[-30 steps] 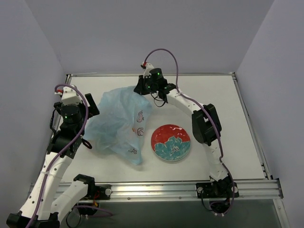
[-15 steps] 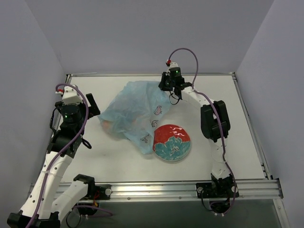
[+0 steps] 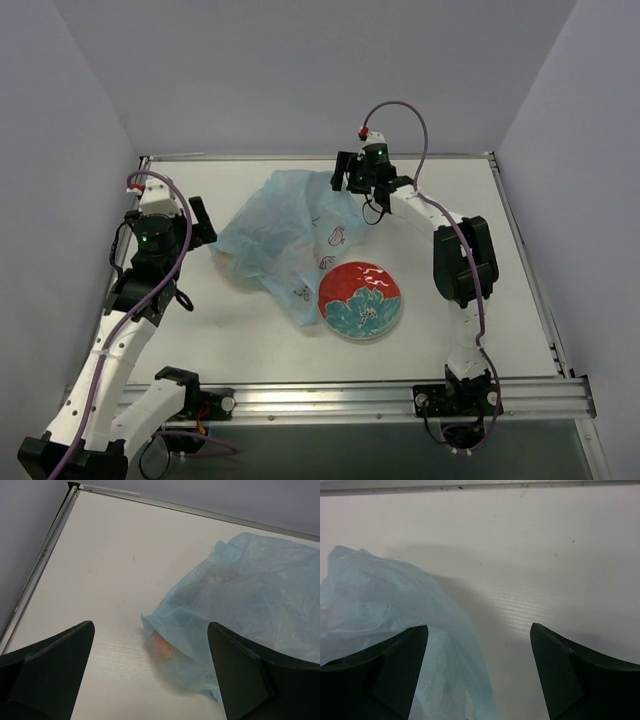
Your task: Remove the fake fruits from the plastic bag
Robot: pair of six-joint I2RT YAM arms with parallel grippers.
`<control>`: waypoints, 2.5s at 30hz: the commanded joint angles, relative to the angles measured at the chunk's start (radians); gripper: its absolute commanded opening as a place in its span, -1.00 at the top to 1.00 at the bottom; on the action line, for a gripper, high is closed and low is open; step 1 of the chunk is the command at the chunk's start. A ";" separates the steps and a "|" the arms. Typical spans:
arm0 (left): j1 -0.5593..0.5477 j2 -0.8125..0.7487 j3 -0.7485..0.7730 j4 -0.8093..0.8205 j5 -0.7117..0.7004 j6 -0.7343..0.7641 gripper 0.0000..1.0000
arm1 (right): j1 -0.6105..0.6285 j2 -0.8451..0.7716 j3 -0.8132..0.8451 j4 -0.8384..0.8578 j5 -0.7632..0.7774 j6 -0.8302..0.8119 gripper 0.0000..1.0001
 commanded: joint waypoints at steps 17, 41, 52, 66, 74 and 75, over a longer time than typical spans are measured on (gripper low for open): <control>-0.105 0.045 0.000 0.162 0.385 0.052 -0.80 | -0.038 -0.829 -0.590 0.007 0.068 0.033 -1.00; -0.278 0.291 0.147 0.101 0.510 0.087 -0.88 | -0.036 -1.267 -0.948 -0.111 0.084 0.021 -1.00; -0.527 0.441 0.331 -0.044 0.235 0.211 -0.88 | -0.028 -1.268 -0.977 -0.094 0.102 0.027 -1.00; -0.653 0.585 0.298 -0.109 0.005 0.187 -0.88 | 0.007 -1.284 -0.989 -0.096 0.146 0.027 -1.00; -0.670 0.608 0.276 -0.100 0.002 0.172 -0.96 | 0.016 -1.285 -0.992 -0.099 0.162 0.028 -1.00; -0.670 0.616 0.278 -0.101 0.003 0.170 -0.62 | 0.018 -1.285 -0.992 -0.097 0.162 0.027 -1.00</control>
